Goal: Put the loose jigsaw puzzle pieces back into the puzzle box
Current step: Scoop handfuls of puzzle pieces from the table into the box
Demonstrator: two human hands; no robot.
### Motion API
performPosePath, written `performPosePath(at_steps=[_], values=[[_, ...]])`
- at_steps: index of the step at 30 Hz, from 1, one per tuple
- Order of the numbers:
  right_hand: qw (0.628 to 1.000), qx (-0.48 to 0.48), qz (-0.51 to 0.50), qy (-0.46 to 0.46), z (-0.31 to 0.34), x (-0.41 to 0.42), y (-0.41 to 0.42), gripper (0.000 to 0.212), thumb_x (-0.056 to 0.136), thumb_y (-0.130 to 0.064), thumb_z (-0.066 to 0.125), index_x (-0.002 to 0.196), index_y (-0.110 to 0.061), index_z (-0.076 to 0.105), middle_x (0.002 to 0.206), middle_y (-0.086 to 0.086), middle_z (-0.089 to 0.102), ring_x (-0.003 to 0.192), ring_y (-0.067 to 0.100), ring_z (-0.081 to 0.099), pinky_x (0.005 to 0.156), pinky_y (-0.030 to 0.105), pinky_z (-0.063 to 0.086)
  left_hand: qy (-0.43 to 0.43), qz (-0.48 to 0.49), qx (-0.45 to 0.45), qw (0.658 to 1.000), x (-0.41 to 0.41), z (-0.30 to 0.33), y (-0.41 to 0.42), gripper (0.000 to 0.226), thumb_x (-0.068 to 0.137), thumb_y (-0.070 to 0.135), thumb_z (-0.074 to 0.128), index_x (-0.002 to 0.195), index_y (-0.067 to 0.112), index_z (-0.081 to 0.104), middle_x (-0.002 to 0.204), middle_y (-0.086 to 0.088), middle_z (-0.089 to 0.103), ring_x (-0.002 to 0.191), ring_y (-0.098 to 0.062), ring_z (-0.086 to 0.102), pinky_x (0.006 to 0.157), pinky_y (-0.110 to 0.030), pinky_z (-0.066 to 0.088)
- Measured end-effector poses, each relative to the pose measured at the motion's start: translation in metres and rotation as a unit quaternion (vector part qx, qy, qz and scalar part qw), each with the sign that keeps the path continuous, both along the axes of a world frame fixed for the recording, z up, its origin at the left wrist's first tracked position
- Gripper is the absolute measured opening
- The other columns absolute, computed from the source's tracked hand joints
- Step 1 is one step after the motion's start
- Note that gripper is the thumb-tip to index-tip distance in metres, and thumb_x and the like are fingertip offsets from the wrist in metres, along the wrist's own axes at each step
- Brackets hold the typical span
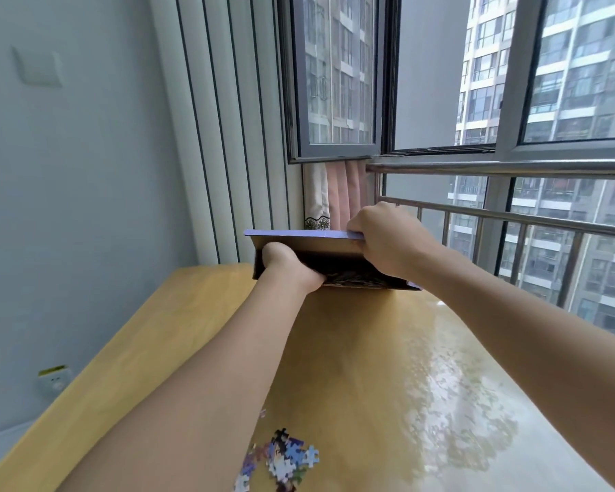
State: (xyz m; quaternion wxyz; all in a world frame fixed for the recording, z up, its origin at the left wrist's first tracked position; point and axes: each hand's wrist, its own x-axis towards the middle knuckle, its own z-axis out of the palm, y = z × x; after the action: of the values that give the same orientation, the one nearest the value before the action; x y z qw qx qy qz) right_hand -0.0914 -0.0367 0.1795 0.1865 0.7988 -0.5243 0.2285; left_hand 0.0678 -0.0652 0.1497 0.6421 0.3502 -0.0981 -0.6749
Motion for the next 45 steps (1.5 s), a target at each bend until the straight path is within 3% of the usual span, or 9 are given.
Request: performPosePath(at_steps=[6, 14, 18, 22, 27, 31, 35, 40, 45], values=[[1.0, 0.002, -0.018, 0.015, -0.009, 0.005, 0.005, 0.031, 0.078, 0.004, 0.049, 0.059, -0.018, 0.04, 0.066, 0.008, 0.052, 0.065, 0.037, 0.055, 0.055, 0.034, 0.038, -0.096, -0.021, -0.035, 0.995, 0.025, -0.013, 0.019, 0.04, 0.102, 0.02, 0.032, 0.128, 0.002, 0.056, 0.125, -0.019, 0.063, 0.108, -0.034, 0.062, 0.085, -0.045, 0.051], [0.981, 0.115, -0.058, 0.144, -0.08, 0.016, 0.005, 0.012, 0.085, -0.006, 0.053, 0.081, -0.018, 0.055, 0.082, 0.004, 0.052, 0.073, 0.029, 0.054, 0.052, 0.033, 0.037, -0.386, -0.009, 0.021, 0.922, 0.117, -0.088, 0.055, 0.029, 0.099, 0.024, 0.047, 0.093, 0.006, 0.069, 0.092, -0.011, 0.073, 0.081, -0.025, 0.068, 0.072, -0.033, 0.055], [0.96, 0.199, -0.103, 0.169, -0.1, 0.025, 0.003, 0.006, 0.09, -0.015, 0.056, 0.094, -0.019, 0.055, 0.099, 0.007, 0.056, 0.086, 0.03, 0.06, 0.071, 0.037, 0.054, -0.629, 0.024, -0.017, 0.777, 0.154, -0.128, 0.035, 0.015, 0.088, 0.021, 0.061, 0.096, 0.017, 0.073, 0.1, -0.001, 0.067, 0.096, -0.025, 0.062, 0.076, -0.027, 0.043], [0.967, 0.249, 0.04, 0.027, -0.11, 0.056, 0.029, 0.05, 0.092, -0.029, 0.065, 0.14, -0.02, 0.052, 0.146, 0.001, 0.05, 0.129, 0.023, 0.05, 0.102, 0.032, 0.043, -0.806, -0.122, -0.066, 0.575, 0.163, -0.16, 0.021, 0.044, 0.103, 0.022, 0.045, 0.145, 0.01, 0.049, 0.15, -0.007, 0.048, 0.14, -0.024, 0.042, 0.108, -0.027, 0.033], [0.867, 0.469, 0.167, 0.029, -0.159, 0.093, 0.098, 0.125, 0.073, -0.079, 0.065, 0.162, -0.026, -0.004, 0.167, -0.019, -0.006, 0.151, -0.003, -0.007, 0.123, 0.024, 0.007, -0.822, -0.175, -0.124, 0.528, 0.155, -0.173, 0.046, 0.038, 0.108, 0.026, 0.031, 0.135, 0.013, 0.054, 0.142, -0.004, 0.055, 0.131, -0.024, 0.047, 0.097, -0.03, 0.037], [0.903, 0.389, 0.179, 0.026, -0.194, 0.099, 0.079, 0.14, 0.065, -0.085, 0.065, 0.16, -0.02, -0.015, 0.167, -0.013, -0.015, 0.151, 0.001, -0.019, 0.124, 0.025, -0.003, -0.804, -0.225, -0.196, 0.514, 0.144, -0.169, 0.086, 0.038, 0.107, 0.023, 0.035, 0.141, 0.022, 0.052, 0.139, 0.003, 0.059, 0.128, -0.019, 0.053, 0.102, -0.03, 0.039], [0.914, 0.359, 0.189, 0.001, -0.195, 0.114, 0.054, 0.14, 0.063, -0.085, 0.066, 0.161, -0.018, -0.007, 0.169, -0.007, 0.004, 0.155, 0.01, 0.001, 0.124, 0.031, 0.012, -0.738, -0.219, -0.215, 0.601, 0.143, -0.172, 0.118, 0.048, 0.106, 0.014, 0.038, 0.152, 0.025, 0.037, 0.144, 0.005, 0.055, 0.131, -0.005, 0.05, 0.108, -0.019, 0.036], [0.893, 0.365, 0.264, 0.002, -0.197, 0.118, 0.048, 0.093, 0.081, -0.083, 0.048, 0.156, -0.029, 0.034, 0.162, -0.016, 0.03, 0.149, 0.003, 0.025, 0.122, 0.039, 0.027, -0.491, 0.002, -0.226, 0.842, 0.14, -0.162, 0.187, 0.03, 0.094, 0.019, 0.047, 0.114, 0.013, 0.068, 0.109, -0.007, 0.074, 0.109, -0.017, 0.067, 0.096, -0.032, 0.054], [0.807, 0.48, 0.324, -0.116, -0.199, 0.108, 0.068, 0.046, 0.107, -0.041, 0.039, 0.143, -0.019, 0.057, 0.149, -0.016, 0.052, 0.138, -0.004, 0.043, 0.119, 0.031, 0.034, -0.193, -0.205, -0.182, 0.942, 0.11, -0.184, 0.287, 0.036, 0.095, 0.019, 0.045, 0.093, -0.002, 0.073, 0.09, -0.028, 0.07, 0.087, -0.035, 0.07, 0.074, -0.037, 0.058]])
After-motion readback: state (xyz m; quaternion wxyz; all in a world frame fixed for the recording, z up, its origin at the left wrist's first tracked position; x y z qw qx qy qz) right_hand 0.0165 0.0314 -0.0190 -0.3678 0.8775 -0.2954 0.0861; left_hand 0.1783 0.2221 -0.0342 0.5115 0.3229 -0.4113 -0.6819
